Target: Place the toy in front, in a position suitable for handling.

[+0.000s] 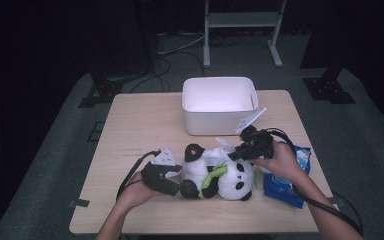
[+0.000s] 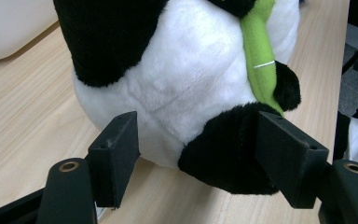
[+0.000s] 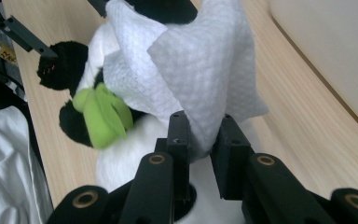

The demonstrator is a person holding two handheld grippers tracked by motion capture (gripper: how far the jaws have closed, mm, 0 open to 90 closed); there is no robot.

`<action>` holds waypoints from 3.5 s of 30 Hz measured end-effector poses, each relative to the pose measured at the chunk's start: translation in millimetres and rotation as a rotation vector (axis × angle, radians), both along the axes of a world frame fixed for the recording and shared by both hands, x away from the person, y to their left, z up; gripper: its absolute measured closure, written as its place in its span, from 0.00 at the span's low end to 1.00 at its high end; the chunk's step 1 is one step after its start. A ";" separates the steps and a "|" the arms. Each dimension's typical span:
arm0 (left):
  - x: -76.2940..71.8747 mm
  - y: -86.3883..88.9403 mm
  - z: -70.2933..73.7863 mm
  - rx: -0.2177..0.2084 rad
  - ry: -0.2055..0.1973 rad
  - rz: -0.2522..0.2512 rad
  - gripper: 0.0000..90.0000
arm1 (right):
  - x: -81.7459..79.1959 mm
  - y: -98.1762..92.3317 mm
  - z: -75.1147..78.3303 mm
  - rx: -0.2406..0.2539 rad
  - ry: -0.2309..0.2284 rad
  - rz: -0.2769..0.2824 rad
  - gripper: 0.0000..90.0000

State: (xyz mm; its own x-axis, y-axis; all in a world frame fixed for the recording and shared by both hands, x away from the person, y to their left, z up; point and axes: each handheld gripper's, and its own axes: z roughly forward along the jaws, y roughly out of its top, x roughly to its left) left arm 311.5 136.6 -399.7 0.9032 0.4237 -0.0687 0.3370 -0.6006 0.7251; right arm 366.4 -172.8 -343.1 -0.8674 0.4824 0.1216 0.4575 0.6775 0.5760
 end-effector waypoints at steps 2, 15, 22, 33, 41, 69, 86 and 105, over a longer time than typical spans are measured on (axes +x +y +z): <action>-0.1 0.0 0.1 0.001 -0.001 0.000 0.34 | -2.4 -9.8 -0.7 0.007 0.000 -0.015 0.86; 0.3 -0.4 1.9 0.009 -0.005 -0.001 0.34 | -19.5 -63.4 -25.2 0.046 0.035 -0.110 0.86; 0.5 -0.4 1.7 0.006 -0.003 0.002 0.34 | -21.6 -82.8 -40.7 0.069 0.071 -0.154 0.86; 0.3 -0.3 1.1 0.008 0.000 -0.001 0.34 | -11.5 -53.7 -21.8 0.068 0.027 -0.100 0.86; 0.2 0.5 1.8 0.018 -0.003 -0.012 0.34 | 1.5 -12.6 -8.9 0.075 0.008 -0.026 0.86; 13.2 -5.4 27.5 -0.015 0.020 -0.062 0.35 | -12.5 -1.6 -16.3 0.112 -0.011 0.030 0.86; 38.8 -13.1 33.9 0.012 0.068 -0.058 0.23 | -15.8 6.9 -16.5 0.112 -0.006 0.057 0.86; 48.7 -23.5 32.8 0.005 0.110 -0.103 0.16 | -27.7 7.5 -18.3 0.113 -0.011 0.077 0.86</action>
State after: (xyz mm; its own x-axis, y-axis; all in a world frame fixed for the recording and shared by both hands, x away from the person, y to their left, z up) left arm 360.2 113.0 -366.9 0.9292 0.3295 -0.1674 0.3501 -0.6400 0.6840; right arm 338.8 -165.3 -361.4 -0.9031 0.3979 0.1615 0.3997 0.6413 0.6550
